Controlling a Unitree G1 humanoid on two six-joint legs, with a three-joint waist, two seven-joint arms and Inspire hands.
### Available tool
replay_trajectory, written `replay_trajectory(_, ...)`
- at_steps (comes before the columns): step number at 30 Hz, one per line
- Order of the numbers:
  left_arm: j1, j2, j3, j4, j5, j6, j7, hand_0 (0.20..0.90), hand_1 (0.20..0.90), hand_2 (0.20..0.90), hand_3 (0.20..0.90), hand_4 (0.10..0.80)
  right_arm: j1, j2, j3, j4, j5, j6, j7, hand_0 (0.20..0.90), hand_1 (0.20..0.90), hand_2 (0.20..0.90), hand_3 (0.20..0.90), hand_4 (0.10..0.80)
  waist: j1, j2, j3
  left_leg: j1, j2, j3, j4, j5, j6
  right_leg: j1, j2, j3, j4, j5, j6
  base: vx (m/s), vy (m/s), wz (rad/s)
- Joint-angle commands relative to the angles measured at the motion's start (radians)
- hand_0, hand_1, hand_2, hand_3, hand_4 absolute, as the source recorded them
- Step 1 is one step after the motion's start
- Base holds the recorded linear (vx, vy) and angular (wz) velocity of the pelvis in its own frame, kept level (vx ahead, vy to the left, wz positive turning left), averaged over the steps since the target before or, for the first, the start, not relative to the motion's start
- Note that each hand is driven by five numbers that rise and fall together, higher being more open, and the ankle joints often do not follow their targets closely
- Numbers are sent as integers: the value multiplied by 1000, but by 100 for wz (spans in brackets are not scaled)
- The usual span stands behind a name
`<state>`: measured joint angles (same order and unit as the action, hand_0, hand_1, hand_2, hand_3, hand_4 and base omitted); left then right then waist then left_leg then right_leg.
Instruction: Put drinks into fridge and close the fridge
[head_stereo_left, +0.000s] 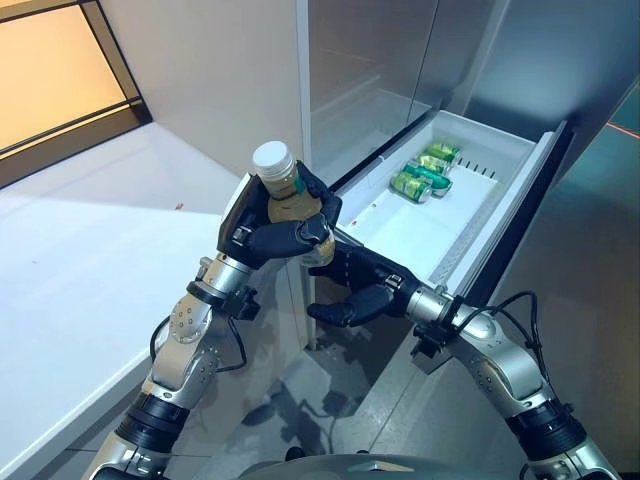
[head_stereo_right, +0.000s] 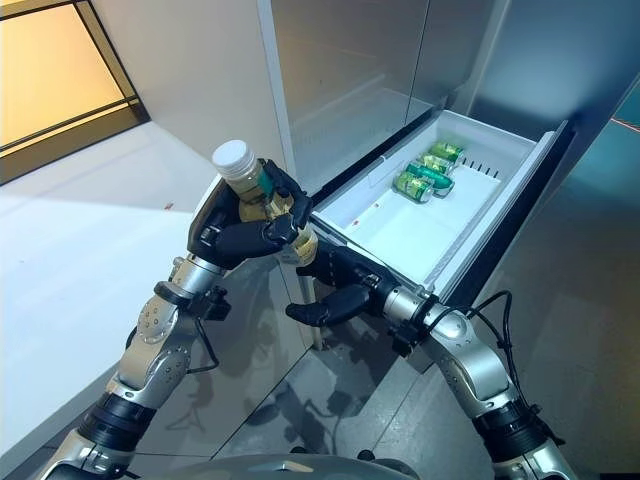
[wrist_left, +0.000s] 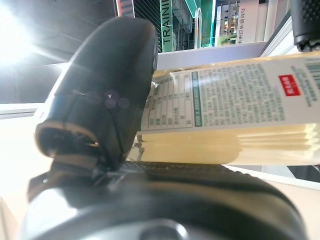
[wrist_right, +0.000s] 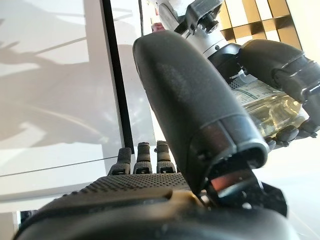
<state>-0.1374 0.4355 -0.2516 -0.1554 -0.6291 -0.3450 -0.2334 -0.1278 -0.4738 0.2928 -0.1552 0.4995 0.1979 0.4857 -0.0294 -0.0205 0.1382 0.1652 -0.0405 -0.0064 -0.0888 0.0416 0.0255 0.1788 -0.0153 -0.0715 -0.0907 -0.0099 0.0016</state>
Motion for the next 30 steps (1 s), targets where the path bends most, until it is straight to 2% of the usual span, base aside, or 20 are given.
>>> replay_trajectory(1, -208, -39, -27, -113, -18, -77, -15, 300, 300, 300, 200, 100, -171, 43, -24, -160, 101, -96, -16, 900, 900, 900, 900, 800, -7, 2, -66, 10, 3, 64, 2, -83, 6, -33, 11, -14, 56, -20, 43, 0, 0, 0)
replay_trajectory(13, -212, -50, -49, -145, -18, -81, -64, 300, 300, 300, 200, 100, -186, 42, -29, -152, 81, -84, -125, 900, 900, 900, 900, 800, -10, 3, -66, 11, 1, 65, 2, -85, 9, -36, 14, -10, 59, -19, 42, 0, 0, 0)
replay_trajectory(25, -212, -31, -67, -143, 33, -95, -68, 300, 300, 300, 200, 100, -202, 16, -22, -148, 84, -65, -121, 900, 900, 900, 900, 800, -10, -2, -66, 11, -1, 64, 2, -87, 10, -37, 13, -11, 57, -17, 41, 0, 0, 0)
replay_trajectory(30, -208, -8, -63, -139, 113, -132, -26, 300, 300, 300, 200, 100, -196, -1, -14, -160, 133, 5, -62, 900, 900, 900, 900, 800, -6, -6, -68, 8, -1, 63, 2, -85, 10, -37, 13, -13, 56, -16, 42, 0, 0, 0)
